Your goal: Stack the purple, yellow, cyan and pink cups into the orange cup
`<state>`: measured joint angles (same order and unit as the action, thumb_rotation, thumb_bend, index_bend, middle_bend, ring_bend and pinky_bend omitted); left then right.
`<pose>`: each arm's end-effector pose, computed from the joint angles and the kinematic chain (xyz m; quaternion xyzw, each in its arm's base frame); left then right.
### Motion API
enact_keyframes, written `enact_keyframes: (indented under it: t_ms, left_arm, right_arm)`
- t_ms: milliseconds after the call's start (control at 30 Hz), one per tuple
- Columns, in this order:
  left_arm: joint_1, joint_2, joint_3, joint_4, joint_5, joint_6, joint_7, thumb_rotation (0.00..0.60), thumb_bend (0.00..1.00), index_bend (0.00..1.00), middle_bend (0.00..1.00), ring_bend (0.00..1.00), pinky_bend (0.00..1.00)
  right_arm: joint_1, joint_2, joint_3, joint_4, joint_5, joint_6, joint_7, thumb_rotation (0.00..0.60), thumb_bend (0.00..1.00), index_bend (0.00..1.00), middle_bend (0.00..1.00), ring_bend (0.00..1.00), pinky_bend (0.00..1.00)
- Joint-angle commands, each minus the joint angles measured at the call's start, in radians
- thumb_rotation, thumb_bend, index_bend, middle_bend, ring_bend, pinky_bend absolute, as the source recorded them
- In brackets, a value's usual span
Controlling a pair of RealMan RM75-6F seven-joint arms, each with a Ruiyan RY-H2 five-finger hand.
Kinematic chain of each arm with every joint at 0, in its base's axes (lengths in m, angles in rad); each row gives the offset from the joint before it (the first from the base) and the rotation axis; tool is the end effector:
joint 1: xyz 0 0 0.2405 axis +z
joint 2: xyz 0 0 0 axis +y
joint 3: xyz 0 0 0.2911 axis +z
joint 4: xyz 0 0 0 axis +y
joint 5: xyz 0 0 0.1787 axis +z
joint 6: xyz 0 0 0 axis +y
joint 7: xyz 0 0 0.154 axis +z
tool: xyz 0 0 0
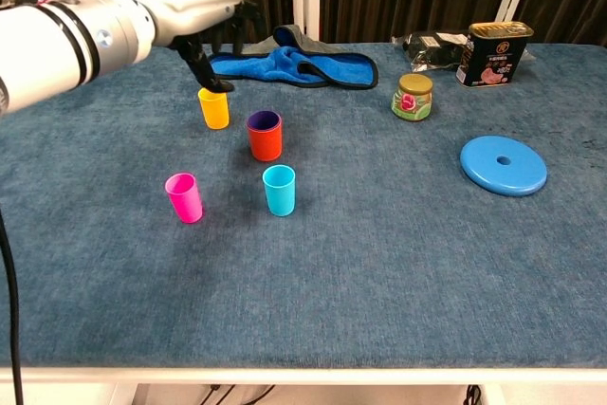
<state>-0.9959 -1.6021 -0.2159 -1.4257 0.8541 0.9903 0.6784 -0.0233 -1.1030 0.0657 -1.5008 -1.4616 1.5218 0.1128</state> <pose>-0.0964 0.4210 0.0061 -0.7726 -0.2673 -0.3349 0.4685 -0.3687 -0.1561 0.2297 0.5488 -0.4036 0.3646 0.6349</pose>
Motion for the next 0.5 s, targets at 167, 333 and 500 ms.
enact_keyframes:
  t_ms: [167, 333, 500]
  left_arm:
    - [-0.025, -0.013, 0.010, 0.176, -0.032, -0.095, -0.007, 0.600, 0.23, 0.26, 0.34, 0.32, 0.51]
    - [-0.033, -0.026, 0.027, 0.237, -0.085, -0.169, -0.006, 0.600, 0.22, 0.26, 0.32, 0.30, 0.49]
    - [-0.034, -0.054, 0.032, 0.295, -0.110, -0.198, -0.020, 0.600, 0.22, 0.26, 0.32, 0.30, 0.48]
  right_arm:
    - [-0.004, 0.008, 0.001, -0.015, -0.004, 0.011, -0.008, 0.600, 0.16, 0.00, 0.00, 0.00, 0.00]
    - [-0.003, 0.010, 0.003, -0.020, -0.003, 0.010, -0.012, 0.600, 0.16, 0.00, 0.00, 0.00, 0.00]
    - [-0.001, 0.010, 0.002, -0.018, 0.003, 0.001, -0.012, 0.600, 0.16, 0.00, 0.00, 0.00, 0.00]
